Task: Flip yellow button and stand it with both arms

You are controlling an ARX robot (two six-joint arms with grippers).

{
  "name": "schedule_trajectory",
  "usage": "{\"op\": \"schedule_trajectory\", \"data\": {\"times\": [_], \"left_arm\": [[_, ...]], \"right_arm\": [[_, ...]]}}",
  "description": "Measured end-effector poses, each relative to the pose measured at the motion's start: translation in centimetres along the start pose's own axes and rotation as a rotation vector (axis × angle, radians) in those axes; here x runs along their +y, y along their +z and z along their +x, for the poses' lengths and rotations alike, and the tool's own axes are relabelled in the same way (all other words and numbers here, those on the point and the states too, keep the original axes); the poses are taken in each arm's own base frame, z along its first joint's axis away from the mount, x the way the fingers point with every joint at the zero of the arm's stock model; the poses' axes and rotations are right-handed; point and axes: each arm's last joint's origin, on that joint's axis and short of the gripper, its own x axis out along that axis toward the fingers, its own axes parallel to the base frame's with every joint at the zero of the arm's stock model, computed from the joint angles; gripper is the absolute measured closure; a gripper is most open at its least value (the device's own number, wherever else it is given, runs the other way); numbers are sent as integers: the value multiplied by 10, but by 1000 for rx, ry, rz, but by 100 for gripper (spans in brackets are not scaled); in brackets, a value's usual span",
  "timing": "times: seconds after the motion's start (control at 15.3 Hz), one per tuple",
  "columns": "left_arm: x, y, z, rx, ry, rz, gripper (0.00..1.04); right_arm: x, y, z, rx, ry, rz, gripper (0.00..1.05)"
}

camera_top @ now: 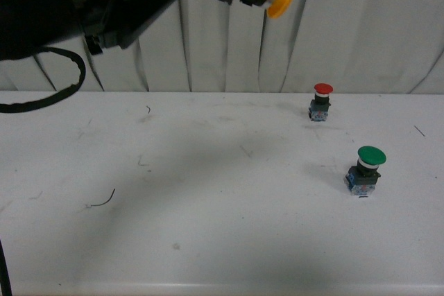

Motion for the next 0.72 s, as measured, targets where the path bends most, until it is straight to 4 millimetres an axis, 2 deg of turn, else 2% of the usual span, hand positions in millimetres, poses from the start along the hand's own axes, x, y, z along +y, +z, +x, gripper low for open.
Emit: {"op": "schedule_trajectory", "data": {"times": [0.26, 0.72], "left_arm": [[15, -23, 7, 36, 50, -237, 75], [3, -22, 18, -2, 32, -245, 75]], "right_arm": [[0, 0, 0, 0, 0, 0, 7], [0, 0, 0, 0, 0, 0, 7]]}}
